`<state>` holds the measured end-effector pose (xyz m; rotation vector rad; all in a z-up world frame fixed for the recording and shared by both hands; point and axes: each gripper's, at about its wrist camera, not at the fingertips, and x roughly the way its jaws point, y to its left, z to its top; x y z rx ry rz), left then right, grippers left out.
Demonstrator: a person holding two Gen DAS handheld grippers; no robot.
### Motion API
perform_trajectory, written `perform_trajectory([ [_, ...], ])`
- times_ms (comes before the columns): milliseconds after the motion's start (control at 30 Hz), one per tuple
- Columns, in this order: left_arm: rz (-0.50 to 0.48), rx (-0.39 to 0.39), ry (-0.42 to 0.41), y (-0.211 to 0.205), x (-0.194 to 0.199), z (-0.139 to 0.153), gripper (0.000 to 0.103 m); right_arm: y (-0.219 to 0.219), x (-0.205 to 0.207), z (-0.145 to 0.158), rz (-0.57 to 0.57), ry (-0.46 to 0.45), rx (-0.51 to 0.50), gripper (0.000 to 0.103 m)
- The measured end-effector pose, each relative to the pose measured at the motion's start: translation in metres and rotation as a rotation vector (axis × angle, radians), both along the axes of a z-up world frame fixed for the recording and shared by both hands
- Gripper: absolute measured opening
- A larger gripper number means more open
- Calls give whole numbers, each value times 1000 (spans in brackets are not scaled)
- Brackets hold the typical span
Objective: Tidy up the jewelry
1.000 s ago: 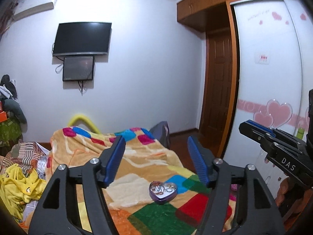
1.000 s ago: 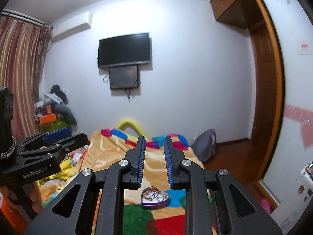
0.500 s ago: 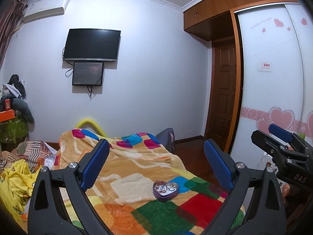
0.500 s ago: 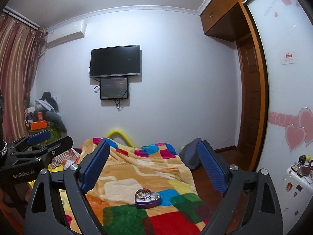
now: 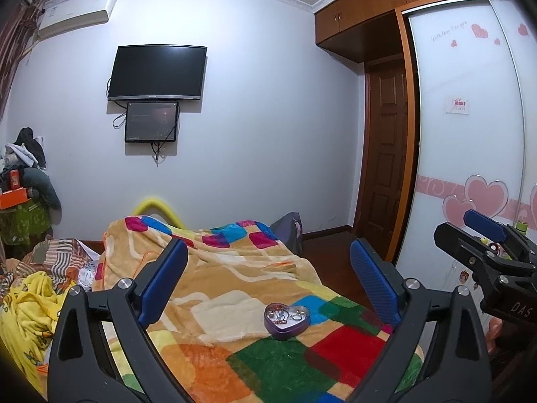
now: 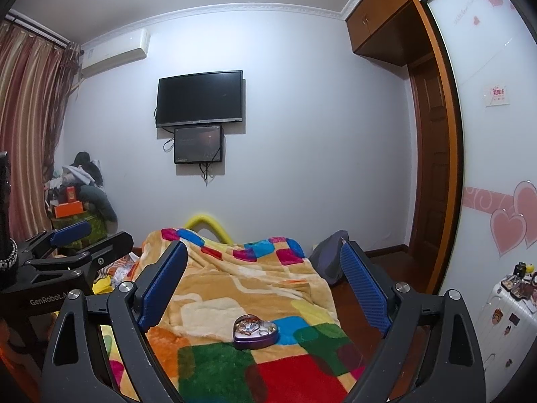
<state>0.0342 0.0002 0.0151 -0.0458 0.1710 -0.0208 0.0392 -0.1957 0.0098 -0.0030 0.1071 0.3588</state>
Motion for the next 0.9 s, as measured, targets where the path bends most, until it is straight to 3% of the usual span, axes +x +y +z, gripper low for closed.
perform_trajectory([
  [900,-12,-12,4,2,2,-3,102,0,-2,4,7,28,7,91],
])
